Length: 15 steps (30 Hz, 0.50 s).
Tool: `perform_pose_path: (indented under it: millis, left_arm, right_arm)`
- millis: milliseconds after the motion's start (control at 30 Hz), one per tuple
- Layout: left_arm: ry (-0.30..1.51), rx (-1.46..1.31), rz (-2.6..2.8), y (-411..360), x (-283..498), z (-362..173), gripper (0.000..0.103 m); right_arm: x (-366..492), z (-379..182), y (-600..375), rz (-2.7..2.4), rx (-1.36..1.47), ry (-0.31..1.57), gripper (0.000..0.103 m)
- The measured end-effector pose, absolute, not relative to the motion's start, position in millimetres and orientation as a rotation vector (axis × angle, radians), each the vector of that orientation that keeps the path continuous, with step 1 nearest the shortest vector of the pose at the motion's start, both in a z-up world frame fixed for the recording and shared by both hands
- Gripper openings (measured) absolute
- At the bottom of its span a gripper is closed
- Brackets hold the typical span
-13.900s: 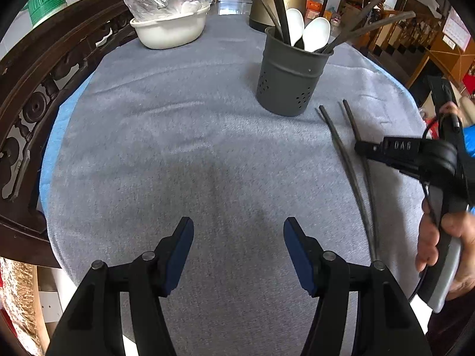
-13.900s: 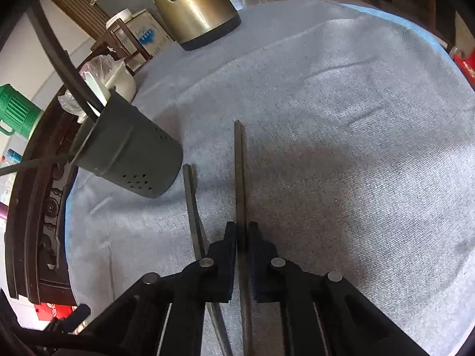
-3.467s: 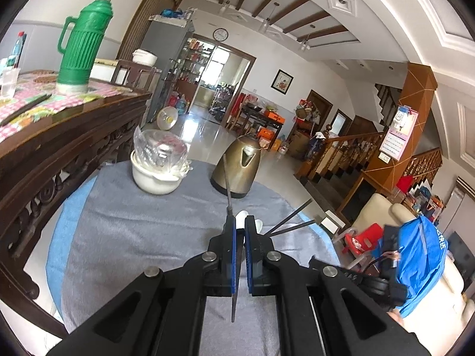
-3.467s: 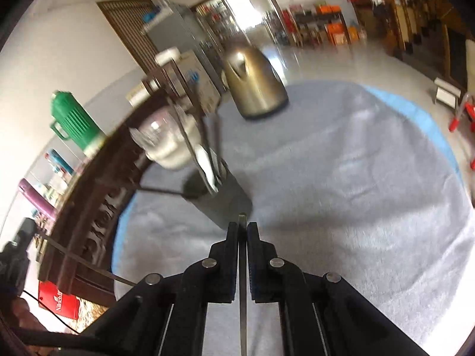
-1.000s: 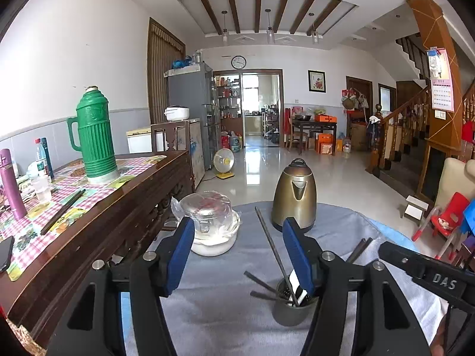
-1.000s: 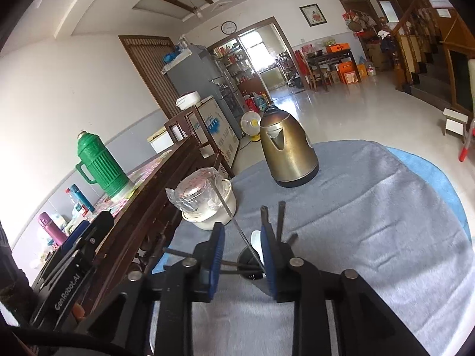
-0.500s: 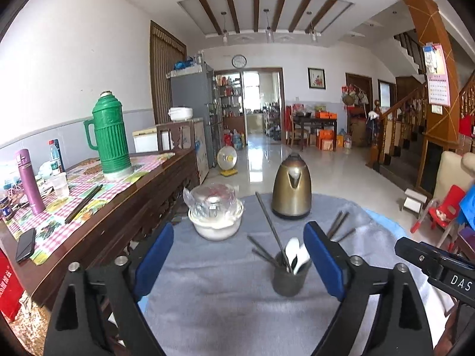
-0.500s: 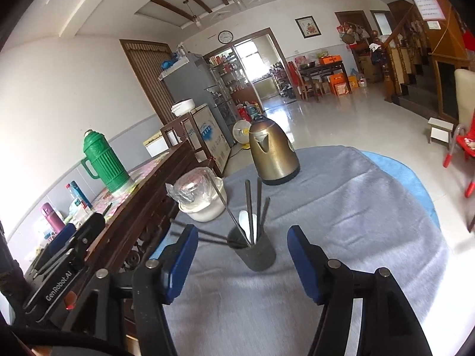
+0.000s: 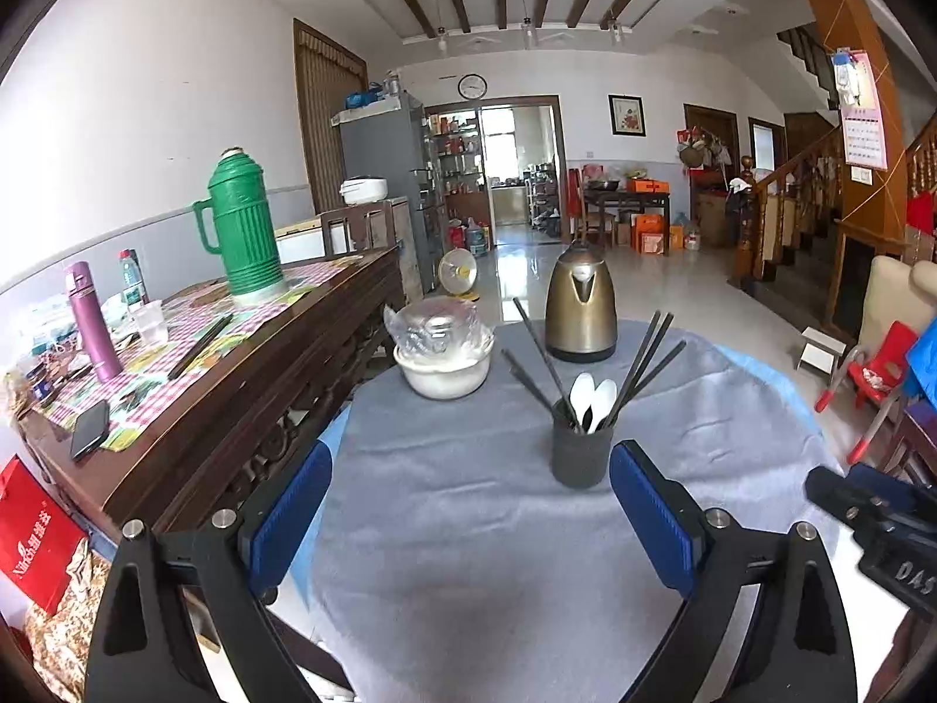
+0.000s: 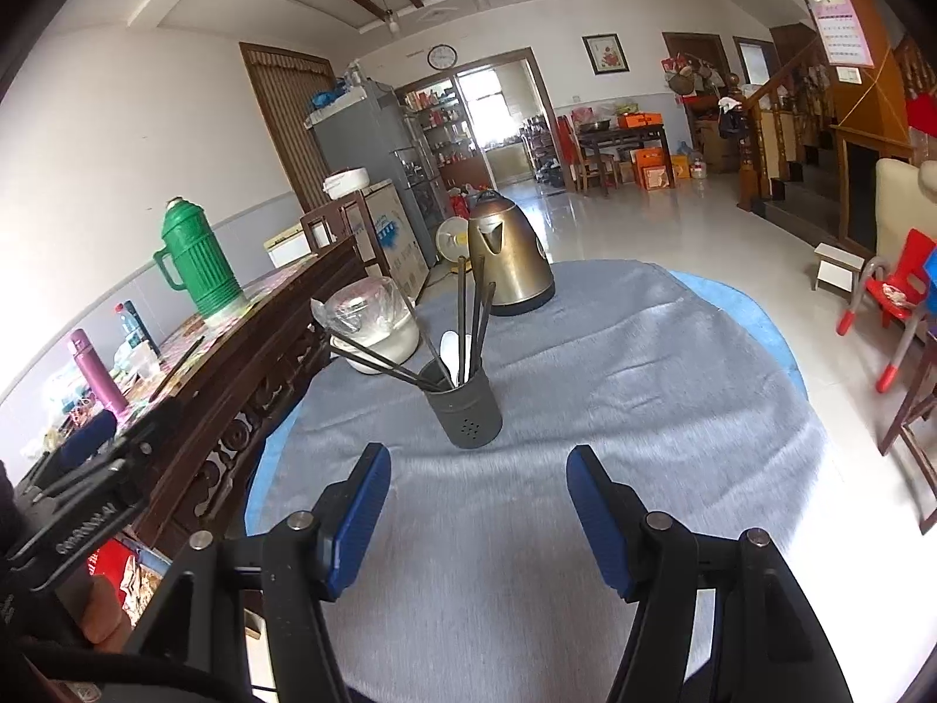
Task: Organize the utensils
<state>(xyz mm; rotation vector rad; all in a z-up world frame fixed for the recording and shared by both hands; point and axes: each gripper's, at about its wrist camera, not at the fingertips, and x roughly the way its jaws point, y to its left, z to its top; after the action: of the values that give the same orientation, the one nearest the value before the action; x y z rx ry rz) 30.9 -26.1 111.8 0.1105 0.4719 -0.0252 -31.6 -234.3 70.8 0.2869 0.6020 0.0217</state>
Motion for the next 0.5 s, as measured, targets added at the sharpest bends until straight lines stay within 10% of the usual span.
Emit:
perform_pose_path:
  millis: [500]
  left_arm:
    - [0.470, 0.115, -0.035, -6.7, -13.6, 111.9, 0.096]
  right_arm:
    - [-76.1, 87.0, -202.2, 0.001, 0.232, 0.548, 0.067]
